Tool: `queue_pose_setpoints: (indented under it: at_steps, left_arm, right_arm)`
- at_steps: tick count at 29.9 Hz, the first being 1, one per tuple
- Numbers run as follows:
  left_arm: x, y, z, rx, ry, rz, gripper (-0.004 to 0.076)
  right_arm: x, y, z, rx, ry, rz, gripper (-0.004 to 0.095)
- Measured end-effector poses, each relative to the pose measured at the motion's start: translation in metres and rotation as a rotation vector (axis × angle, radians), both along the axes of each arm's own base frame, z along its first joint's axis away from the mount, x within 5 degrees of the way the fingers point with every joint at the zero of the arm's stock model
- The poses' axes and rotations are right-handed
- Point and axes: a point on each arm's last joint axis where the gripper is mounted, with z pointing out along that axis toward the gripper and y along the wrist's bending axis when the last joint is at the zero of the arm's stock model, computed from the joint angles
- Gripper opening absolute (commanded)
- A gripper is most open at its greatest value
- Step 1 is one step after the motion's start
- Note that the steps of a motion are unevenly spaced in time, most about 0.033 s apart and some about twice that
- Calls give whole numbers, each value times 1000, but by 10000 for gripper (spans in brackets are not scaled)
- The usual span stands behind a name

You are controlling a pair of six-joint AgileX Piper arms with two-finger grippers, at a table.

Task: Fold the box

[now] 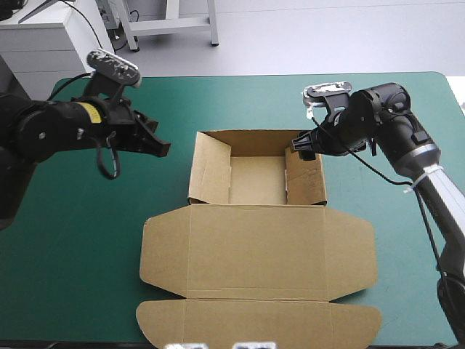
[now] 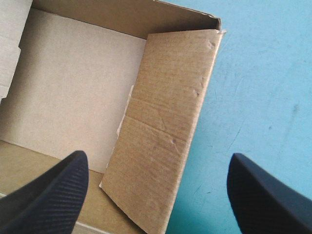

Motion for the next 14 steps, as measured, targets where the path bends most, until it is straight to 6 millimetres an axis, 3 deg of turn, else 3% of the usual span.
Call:
queue_pose_setpoints:
  at_steps: [6, 10, 14]
  left_arm:
    - [-46, 28, 1, 45, -63, 14, -8]
    - [-69, 41, -21, 83, -34, 23, -8]
    - [-87, 50, -56, 120, 39, 19, -8]
  right_arm:
    - [1, 0, 0, 2, -7, 0, 728]
    - [1, 0, 0, 3, -10, 0, 728]
    - [1, 0, 1, 4, -11, -1, 728]
